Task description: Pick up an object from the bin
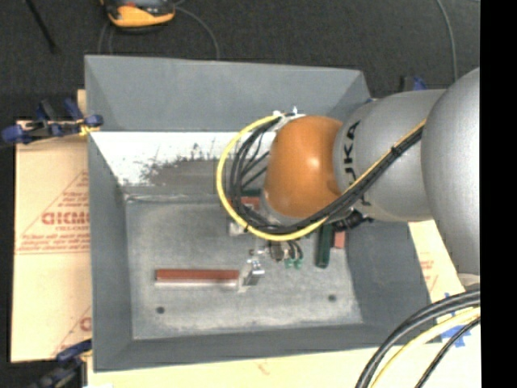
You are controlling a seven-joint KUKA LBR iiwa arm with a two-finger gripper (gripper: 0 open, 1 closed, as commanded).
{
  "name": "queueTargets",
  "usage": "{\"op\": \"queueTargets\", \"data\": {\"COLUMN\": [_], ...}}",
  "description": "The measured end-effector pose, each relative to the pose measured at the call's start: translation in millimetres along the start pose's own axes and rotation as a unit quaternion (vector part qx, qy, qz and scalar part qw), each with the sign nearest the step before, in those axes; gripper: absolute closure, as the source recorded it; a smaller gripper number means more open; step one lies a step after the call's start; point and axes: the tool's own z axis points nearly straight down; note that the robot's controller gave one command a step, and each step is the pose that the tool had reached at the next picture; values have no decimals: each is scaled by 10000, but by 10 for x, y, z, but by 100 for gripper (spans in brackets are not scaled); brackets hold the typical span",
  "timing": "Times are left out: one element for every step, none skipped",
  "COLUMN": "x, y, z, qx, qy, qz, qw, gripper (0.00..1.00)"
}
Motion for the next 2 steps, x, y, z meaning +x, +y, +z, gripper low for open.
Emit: {"op": "queueTargets", "data": {"x": [335,334], "y": [-333,-331], "z": [429,435], "qx": [7,4], "qy": [46,37], "qz": [341,345], "qw": [9994,9994], "gripper": [100,0]}}
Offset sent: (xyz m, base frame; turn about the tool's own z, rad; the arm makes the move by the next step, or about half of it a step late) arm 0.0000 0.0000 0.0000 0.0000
